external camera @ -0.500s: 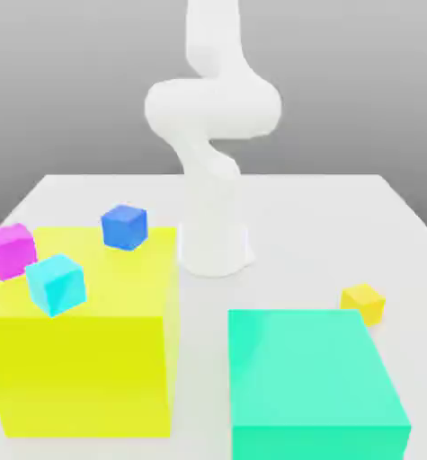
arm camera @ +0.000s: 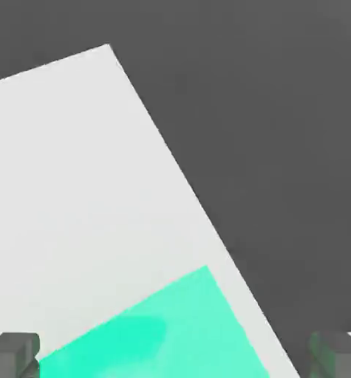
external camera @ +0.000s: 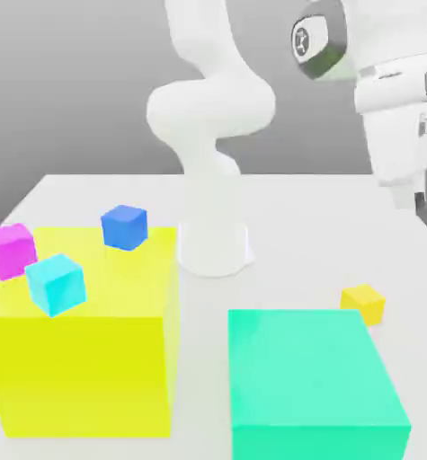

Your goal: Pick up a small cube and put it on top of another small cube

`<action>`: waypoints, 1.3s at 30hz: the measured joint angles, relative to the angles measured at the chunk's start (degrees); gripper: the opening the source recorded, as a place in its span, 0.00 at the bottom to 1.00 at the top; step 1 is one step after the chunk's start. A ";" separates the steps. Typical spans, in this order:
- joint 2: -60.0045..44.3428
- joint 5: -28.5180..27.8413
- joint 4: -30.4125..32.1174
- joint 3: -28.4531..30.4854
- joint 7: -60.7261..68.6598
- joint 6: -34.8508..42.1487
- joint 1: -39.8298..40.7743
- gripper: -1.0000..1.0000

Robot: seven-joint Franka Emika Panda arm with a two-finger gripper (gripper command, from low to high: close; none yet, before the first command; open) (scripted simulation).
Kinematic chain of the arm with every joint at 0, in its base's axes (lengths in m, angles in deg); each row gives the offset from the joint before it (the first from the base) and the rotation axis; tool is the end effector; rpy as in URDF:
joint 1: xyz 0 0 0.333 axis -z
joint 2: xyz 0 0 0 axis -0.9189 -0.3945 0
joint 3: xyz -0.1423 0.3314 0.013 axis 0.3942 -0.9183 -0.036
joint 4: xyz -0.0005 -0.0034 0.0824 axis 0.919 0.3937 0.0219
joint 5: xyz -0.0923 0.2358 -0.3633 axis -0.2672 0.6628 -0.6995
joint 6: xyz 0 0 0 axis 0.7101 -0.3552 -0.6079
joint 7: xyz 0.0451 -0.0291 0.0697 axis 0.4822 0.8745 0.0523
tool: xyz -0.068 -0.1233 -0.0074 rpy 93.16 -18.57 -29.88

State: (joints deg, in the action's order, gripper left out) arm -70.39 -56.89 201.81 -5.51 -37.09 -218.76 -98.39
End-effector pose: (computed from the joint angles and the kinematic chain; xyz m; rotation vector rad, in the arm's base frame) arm 0.3625 0.2590 0.3222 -2.9168 -0.7829 -0.3807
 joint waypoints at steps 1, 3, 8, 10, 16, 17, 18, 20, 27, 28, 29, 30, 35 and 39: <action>-1.60 0.13 1.33 -0.47 2.37 -1.21 -1.62 0.50; -4.79 0.30 3.99 -1.58 7.05 -3.64 -4.69 0.50; -12.80 -0.69 10.65 -5.01 17.70 -9.74 -11.25 0.50; -16.64 -2.67 11.18 -5.06 18.03 -12.83 -12.07 0.50; -29.04 -9.98 9.42 1.71 13.28 -23.01 -17.47 0.50; -30.53 -10.24 9.17 2.65 13.05 -24.26 -18.37 0.00; -30.53 -10.24 9.17 2.65 13.05 -24.26 -18.37 0.00; -30.52 -10.29 9.17 2.65 13.01 -24.19 -18.35 0.00; -25.62 -7.86 10.04 0.46 14.86 -20.11 -16.80 0.00; -23.63 -6.59 10.39 -0.02 15.77 -18.50 -16.65 0.00; -21.59 -5.32 10.74 -0.38 16.68 -16.80 -16.66 0.00; -19.53 -4.24 11.09 -0.51 17.45 -15.09 -16.97 0.00; -11.59 -4.16 7.77 4.58 24.02 -4.52 -11.55 0.00; -7.05 -7.33 1.55 12.53 31.60 5.32 -3.68 0.00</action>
State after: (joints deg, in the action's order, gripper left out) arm -77.44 -64.22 203.36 7.02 -5.50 -213.44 -102.07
